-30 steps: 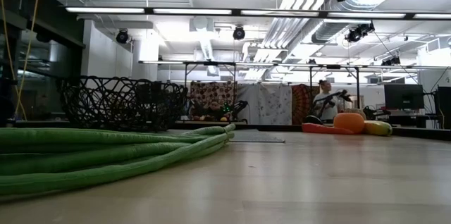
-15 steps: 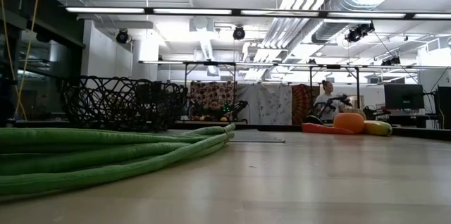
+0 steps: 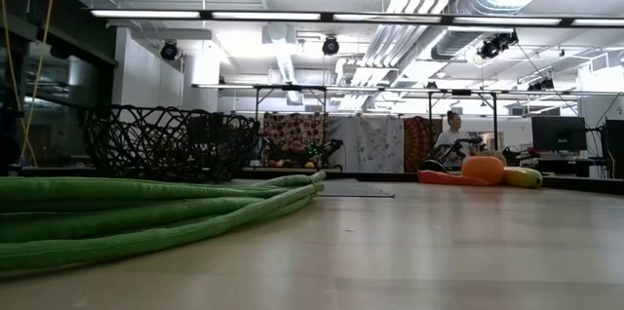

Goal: Build produce basket
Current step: Put the red mango into the black basket

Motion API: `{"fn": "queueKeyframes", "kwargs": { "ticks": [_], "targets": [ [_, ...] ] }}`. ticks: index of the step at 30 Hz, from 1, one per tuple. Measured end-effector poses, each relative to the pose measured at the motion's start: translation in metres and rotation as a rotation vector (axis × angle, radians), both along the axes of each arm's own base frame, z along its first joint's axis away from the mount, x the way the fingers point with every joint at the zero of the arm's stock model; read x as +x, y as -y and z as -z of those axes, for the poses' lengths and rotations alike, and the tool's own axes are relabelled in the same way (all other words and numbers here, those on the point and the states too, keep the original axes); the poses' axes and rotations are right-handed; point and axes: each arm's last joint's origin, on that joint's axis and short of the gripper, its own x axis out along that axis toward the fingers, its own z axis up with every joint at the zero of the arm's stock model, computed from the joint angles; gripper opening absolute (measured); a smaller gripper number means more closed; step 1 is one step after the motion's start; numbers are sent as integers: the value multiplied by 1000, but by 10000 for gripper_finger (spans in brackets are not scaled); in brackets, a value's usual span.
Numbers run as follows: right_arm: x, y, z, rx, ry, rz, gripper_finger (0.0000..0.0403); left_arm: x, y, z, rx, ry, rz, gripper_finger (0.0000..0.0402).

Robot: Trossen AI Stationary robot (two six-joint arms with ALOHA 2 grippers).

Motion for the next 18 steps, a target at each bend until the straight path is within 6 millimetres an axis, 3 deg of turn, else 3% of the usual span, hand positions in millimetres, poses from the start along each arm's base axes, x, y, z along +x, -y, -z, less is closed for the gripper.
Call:
{"fn": "queueKeyframes", "kwargs": {
  "ticks": [4, 8, 18],
  "targets": [
    [0, 0, 0, 18, 2, 1, 334, 10, -12, -3, -38, -137, -135, 202],
    [0, 0, 0, 25, 3, 0, 334, 16, -37, -1, -157, -351, -328, 202],
    [0, 0, 1, 23, -6, 4, 334, 17, -117, 51, -494, -707, -466, 202]
  ]
}}
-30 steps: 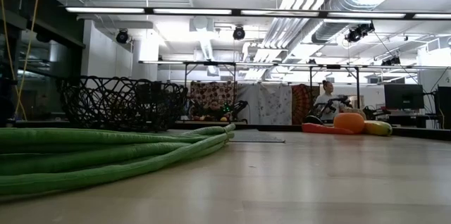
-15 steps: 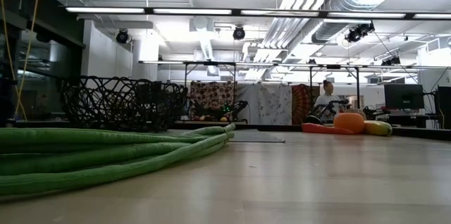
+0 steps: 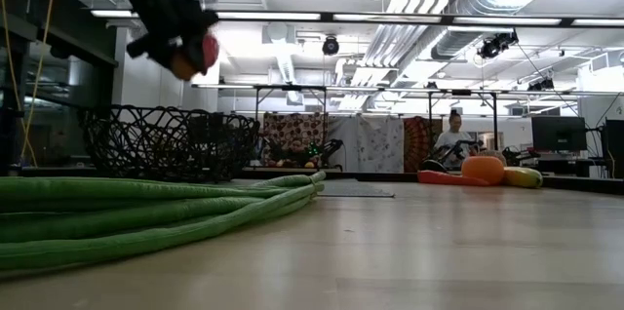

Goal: Build produce basket
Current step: Put the red mango into the black basket

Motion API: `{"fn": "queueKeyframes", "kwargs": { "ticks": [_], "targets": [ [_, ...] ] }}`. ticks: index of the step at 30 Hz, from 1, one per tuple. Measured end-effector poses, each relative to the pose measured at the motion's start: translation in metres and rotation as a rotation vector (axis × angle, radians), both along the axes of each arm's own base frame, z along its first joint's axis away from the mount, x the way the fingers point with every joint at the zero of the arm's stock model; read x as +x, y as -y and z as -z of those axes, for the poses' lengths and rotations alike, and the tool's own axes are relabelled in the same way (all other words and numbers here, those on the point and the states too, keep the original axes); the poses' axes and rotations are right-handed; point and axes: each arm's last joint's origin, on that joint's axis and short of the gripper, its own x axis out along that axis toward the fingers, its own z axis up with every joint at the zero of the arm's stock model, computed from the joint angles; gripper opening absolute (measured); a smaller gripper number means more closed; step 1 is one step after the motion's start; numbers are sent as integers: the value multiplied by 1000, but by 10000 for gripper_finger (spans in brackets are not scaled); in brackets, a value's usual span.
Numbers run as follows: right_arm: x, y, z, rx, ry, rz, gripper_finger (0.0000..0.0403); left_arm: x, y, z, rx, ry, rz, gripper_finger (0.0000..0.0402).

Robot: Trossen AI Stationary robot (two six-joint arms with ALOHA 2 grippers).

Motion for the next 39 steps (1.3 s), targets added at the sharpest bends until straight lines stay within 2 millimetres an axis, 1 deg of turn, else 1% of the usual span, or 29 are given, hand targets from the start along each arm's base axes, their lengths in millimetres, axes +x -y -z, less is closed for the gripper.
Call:
{"fn": "queueKeyframes", "kwargs": {
  "ticks": [3, 6, 16, 19, 25, 39],
  "targets": [
    [0, 0, 1, 0, -9, 0, 334, 2, -17, 14, -28, -74, -13, 202],
    [0, 0, 1, 0, -14, 0, 334, 3, -30, 27, -68, -127, -26, 202],
    [0, 0, 3, -1, -26, 4, 334, 10, -56, 65, -183, -231, -74, 202],
    [0, 1, 3, 1, -32, 30, 334, 11, -63, 76, -215, -256, -89, 202],
    [0, 2, 4, 2, -40, 53, 334, 13, -72, 94, -262, -289, -99, 202],
    [0, 2, 4, 12, -38, 52, 334, 20, -81, 125, -314, -365, -108, 202]
  ]
}}
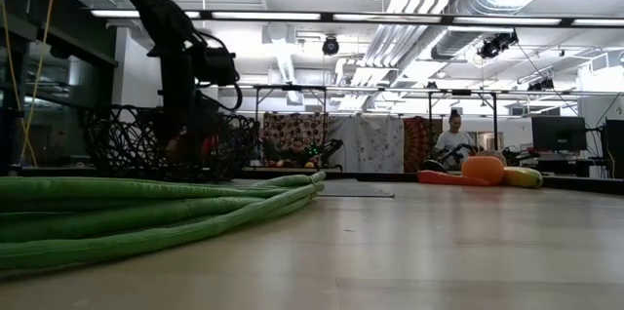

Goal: Build produce basket
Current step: Put the red mango into the black basket, then put the yellow banana into the black basket

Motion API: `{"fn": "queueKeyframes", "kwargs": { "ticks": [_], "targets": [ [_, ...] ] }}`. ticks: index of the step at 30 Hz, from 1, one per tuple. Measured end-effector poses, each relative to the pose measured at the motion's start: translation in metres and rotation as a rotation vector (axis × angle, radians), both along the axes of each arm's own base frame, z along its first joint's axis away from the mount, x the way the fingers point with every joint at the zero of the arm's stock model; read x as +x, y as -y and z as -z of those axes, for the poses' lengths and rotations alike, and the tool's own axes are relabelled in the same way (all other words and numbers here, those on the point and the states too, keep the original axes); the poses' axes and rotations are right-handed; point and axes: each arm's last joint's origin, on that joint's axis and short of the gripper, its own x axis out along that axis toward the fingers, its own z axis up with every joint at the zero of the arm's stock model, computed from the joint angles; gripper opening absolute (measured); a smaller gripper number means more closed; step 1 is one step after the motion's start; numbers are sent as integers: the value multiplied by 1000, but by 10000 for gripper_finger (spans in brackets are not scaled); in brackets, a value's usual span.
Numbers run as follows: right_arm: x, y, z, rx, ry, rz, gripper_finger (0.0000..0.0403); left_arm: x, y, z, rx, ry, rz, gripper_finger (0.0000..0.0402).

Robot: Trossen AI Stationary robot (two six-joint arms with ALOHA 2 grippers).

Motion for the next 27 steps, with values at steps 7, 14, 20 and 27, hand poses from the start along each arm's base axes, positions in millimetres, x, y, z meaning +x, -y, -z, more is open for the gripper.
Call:
{"fn": "queueKeyframes", "kwargs": {
  "ticks": [7, 14, 20, 27],
  "targets": [
    [0, 0, 0, 18, 4, -2, 334, 1, -3, 5, 13, -18, -11, 219],
    [0, 0, 0, 18, 4, -3, 334, 1, -2, 1, 24, -15, 13, 265],
    [0, 0, 0, 16, 4, -3, 334, -1, 0, -11, 47, 19, 25, 310],
    [0, 0, 0, 9, 2, -3, 334, -9, -3, -44, 134, 77, 28, 329]
  ]
}}
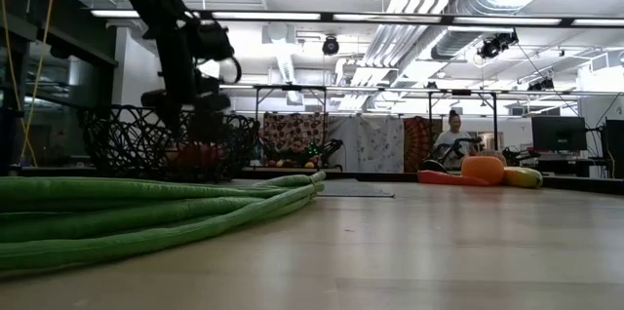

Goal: Build produce basket
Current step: Put the yellow banana into the black basket

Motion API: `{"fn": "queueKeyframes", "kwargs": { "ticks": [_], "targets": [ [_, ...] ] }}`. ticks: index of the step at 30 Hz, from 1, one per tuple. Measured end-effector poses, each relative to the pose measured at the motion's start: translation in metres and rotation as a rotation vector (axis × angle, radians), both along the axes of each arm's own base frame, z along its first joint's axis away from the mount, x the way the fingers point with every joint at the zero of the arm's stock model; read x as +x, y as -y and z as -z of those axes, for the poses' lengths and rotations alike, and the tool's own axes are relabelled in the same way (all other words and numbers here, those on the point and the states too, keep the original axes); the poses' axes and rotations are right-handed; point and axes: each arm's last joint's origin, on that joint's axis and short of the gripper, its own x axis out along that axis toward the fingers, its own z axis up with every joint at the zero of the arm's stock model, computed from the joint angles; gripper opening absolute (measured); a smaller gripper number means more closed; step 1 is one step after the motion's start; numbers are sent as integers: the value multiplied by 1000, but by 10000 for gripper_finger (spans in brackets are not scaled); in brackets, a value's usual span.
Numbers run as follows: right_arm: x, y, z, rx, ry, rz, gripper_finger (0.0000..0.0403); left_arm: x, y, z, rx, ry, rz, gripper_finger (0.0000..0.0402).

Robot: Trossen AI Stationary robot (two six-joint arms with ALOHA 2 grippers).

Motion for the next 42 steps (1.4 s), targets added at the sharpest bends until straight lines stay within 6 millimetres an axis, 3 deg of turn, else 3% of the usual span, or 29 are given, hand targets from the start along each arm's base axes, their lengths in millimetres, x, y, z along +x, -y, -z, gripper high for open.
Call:
{"fn": "queueKeyframes", "kwargs": {
  "ticks": [10, 18, 22, 29, 35, 42],
  "targets": [
    [0, 0, 0, -20, -4, 15, 334, -10, 9, -86, 272, 269, -4, 330],
    [0, 1, 0, -19, -4, 22, 334, -5, 64, -149, 494, 707, 195, 330],
    [0, 1, 0, 6, 2, 20, 334, 0, 108, -154, 529, 958, 335, 330],
    [0, -1, 0, 5, 2, -21, 334, 6, 181, -145, 517, 1320, 615, 322],
    [0, -1, -2, 6, 17, -50, 334, 10, 214, -141, 570, 1239, 780, 304],
    [0, -1, -2, 5, 20, -50, 334, 11, 226, -141, 721, 1109, 926, 290]
  ]
}}
